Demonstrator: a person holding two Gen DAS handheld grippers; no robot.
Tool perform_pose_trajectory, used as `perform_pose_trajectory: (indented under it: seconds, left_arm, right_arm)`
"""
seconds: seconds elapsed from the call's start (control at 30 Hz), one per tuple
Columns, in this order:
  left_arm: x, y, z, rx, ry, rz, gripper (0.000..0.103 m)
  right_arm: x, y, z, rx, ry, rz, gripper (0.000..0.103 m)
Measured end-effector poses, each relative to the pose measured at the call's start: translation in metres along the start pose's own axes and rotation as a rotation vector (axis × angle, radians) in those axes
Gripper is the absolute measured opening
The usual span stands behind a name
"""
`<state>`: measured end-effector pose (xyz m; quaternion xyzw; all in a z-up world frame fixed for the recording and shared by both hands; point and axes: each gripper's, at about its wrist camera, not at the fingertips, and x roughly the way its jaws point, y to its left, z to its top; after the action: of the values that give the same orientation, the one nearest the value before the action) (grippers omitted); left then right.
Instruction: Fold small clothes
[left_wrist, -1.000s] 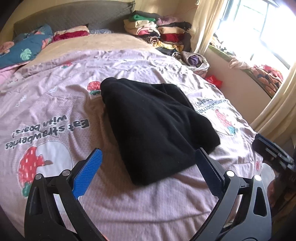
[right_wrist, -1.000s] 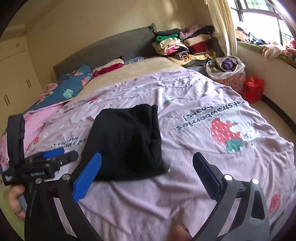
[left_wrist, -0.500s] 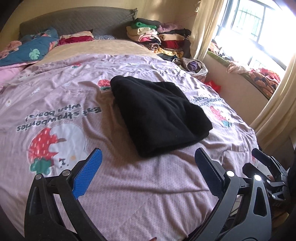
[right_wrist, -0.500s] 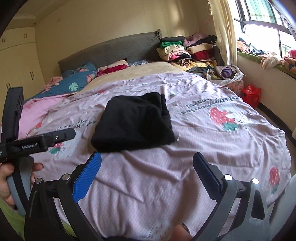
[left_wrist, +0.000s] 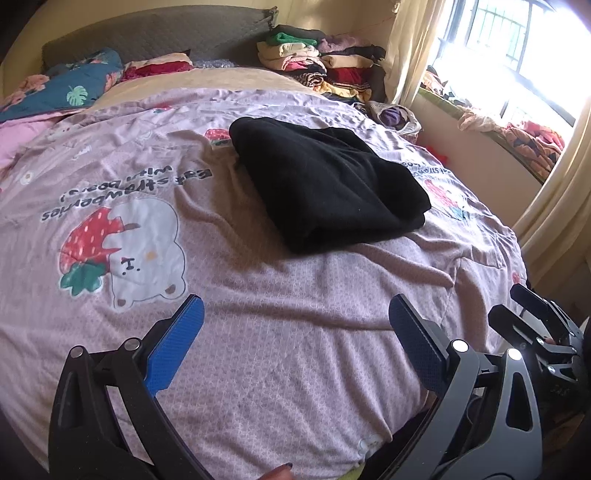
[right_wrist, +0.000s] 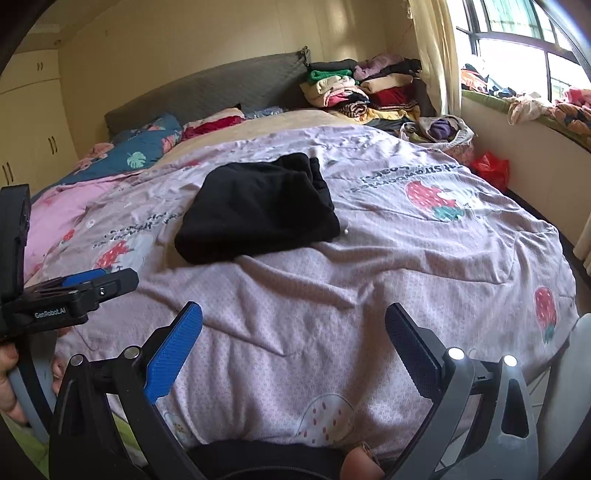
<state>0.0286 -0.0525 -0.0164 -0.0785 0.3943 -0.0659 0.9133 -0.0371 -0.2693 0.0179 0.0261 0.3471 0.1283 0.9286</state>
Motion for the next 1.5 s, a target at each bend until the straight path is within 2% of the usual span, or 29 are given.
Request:
perform_pose_trajectory:
  seconds: [0.27, 1.5]
  left_arm:
    - [0.0027, -0.0014, -0.0019, 0.003, 0.015, 0.025, 0.094]
    - [0.0000, -0.0012, -0.0047, 0.016, 0.020, 0.040, 0.094]
  right_arm:
    - [-0.0027, -0.0020, -0.0025, 0.010, 0.000, -0.020, 0.099]
    - [-0.0043, -0.0023, -0.0055, 0.013, 0.005, -0.023, 0.099]
